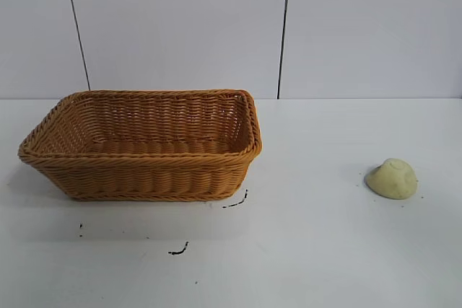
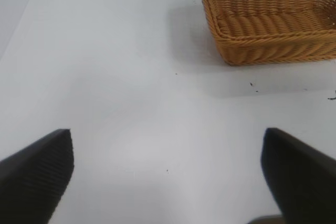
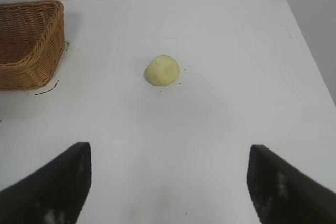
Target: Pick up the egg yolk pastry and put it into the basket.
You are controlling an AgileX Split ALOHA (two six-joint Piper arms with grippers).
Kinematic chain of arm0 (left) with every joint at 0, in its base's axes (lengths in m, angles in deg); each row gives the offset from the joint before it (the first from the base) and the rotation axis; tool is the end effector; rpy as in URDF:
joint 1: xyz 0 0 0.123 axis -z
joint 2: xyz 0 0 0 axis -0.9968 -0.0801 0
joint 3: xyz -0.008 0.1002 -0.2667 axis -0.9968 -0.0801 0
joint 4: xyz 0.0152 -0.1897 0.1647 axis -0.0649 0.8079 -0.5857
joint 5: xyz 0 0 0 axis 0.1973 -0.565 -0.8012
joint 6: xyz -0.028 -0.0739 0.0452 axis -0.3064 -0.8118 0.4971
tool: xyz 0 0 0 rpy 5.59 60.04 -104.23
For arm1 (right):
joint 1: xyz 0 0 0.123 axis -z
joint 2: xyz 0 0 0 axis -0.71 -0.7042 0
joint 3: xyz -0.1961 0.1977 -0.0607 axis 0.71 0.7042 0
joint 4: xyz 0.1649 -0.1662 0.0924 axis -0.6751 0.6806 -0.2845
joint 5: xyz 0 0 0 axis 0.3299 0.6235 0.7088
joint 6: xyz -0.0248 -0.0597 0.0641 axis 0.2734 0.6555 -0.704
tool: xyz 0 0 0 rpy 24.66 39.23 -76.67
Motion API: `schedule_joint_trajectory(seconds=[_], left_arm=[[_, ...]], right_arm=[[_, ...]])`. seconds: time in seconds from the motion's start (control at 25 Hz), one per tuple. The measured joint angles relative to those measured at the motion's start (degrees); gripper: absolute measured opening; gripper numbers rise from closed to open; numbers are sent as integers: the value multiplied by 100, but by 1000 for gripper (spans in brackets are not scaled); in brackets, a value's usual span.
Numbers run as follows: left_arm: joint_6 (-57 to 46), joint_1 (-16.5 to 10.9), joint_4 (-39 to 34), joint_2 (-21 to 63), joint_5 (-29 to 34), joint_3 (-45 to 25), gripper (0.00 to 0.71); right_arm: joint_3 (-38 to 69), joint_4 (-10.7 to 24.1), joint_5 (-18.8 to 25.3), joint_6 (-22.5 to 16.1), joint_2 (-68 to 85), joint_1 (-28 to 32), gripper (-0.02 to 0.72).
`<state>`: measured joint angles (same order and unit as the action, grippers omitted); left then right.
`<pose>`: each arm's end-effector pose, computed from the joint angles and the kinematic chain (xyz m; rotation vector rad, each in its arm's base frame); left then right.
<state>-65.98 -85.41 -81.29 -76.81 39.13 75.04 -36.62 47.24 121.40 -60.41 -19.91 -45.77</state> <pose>-0.0063 0.0000 0.2772 0.0828 2.0418 0.0507 -0.0028 0.0006 0.2771 0.0110 2.0188 0.0280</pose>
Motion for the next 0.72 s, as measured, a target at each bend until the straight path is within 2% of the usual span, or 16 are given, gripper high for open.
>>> schedule_joint_trajectory(seconds=[0.44,0.72], left_arm=[[0,0,0,0,0,0,697],[0,0,0,0,0,0,697]], right_arm=[[-130,0,14,0,-204,0,583],[-1335,-1,57,0,-2442,0,583]])
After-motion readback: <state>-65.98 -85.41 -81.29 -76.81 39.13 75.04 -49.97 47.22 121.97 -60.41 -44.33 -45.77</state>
